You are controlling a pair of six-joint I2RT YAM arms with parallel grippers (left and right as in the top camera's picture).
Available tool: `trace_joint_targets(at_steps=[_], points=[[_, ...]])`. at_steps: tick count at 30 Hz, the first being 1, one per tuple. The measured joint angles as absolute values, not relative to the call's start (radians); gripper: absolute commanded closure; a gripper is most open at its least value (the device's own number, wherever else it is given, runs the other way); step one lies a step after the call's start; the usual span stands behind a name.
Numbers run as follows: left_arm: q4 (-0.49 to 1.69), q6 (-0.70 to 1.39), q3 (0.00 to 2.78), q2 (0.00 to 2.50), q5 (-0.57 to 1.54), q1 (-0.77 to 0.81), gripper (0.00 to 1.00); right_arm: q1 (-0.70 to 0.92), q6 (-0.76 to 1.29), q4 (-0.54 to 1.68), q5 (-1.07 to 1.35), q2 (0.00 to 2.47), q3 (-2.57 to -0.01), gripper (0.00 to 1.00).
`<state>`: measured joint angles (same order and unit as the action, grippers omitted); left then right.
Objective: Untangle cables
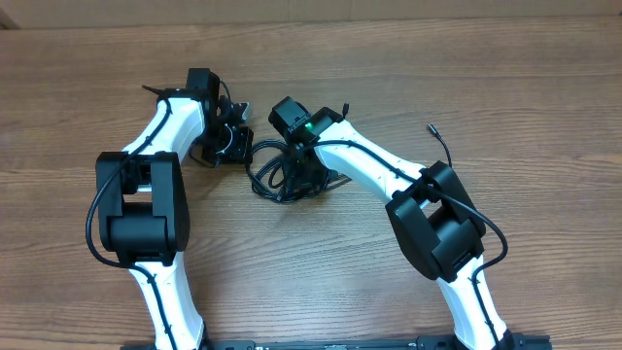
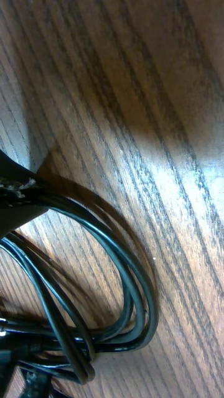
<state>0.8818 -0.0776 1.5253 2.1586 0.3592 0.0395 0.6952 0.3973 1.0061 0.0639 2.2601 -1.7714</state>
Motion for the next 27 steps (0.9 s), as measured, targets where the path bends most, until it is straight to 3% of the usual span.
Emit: trace_joint_targets(at_steps=[24,27], points=[[0.881,-0.078,1.525,2.159,0.359,0.039,0.95,0.655,0.389,0.955,-0.005,2.260,-1.737,0.62],[0.881,-0.078,1.525,2.159,0.358,0.039,0.95,0.655,0.389,0.949,-0.004,2.258,-1.733,0.66]])
